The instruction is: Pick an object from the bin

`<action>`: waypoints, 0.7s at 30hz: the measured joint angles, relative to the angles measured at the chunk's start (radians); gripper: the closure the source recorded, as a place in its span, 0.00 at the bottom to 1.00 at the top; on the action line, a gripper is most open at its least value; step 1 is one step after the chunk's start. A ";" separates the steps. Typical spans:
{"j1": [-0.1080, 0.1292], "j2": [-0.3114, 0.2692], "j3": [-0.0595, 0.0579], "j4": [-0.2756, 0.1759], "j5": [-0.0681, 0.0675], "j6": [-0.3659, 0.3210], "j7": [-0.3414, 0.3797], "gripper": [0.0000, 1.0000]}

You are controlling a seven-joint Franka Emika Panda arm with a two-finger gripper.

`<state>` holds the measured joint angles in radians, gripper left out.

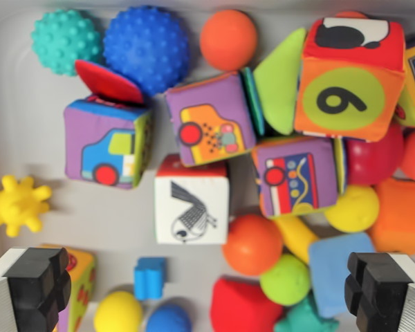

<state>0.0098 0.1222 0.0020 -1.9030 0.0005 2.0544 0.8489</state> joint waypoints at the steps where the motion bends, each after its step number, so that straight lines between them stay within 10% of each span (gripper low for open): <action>1: 0.000 0.000 0.000 0.000 0.000 0.000 0.000 0.00; 21: -0.001 0.001 0.000 0.000 0.000 0.000 0.008 0.00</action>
<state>0.0090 0.1229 0.0018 -1.9032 0.0005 2.0544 0.8568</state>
